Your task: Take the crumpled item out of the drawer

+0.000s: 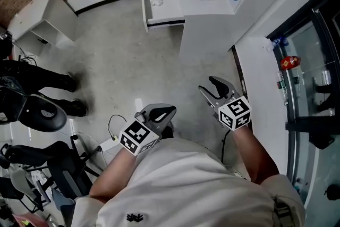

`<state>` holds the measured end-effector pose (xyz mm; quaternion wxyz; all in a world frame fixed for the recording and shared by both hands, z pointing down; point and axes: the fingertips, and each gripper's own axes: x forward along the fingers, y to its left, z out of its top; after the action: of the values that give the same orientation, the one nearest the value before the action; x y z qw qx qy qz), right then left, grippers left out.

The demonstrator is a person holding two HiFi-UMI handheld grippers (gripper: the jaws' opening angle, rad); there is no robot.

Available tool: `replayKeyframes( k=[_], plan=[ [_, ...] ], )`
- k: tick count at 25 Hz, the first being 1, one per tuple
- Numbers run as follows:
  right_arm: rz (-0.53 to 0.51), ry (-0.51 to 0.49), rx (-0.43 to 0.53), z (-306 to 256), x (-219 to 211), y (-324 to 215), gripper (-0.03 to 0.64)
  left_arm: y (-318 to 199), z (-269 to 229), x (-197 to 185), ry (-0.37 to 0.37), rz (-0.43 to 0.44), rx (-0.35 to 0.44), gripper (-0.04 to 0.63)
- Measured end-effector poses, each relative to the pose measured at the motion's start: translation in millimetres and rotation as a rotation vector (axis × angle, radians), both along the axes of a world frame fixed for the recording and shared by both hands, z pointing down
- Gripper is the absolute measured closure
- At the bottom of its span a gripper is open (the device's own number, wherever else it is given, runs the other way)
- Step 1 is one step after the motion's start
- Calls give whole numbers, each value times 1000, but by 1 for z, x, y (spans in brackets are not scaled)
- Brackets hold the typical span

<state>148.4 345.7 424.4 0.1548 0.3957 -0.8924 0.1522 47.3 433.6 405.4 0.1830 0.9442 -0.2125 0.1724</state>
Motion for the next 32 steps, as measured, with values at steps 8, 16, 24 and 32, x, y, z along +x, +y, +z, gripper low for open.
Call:
replayKeyframes(
  k=[8, 16, 24, 32],
  plan=[
    [-8, 35, 14, 0, -49, -101, 385, -67, 11, -48, 9, -6, -28, 589],
    [-59, 46, 4, 4, -68, -185, 397, -141, 15, -65, 12, -85, -9, 589],
    [-150, 72, -5, 22, -74, -300, 400, -249, 10, -78, -38, -204, 11, 589],
    [-255, 113, -6, 43, -77, -416, 399, -354, 4, -67, -58, -303, 3, 589]
  ],
)
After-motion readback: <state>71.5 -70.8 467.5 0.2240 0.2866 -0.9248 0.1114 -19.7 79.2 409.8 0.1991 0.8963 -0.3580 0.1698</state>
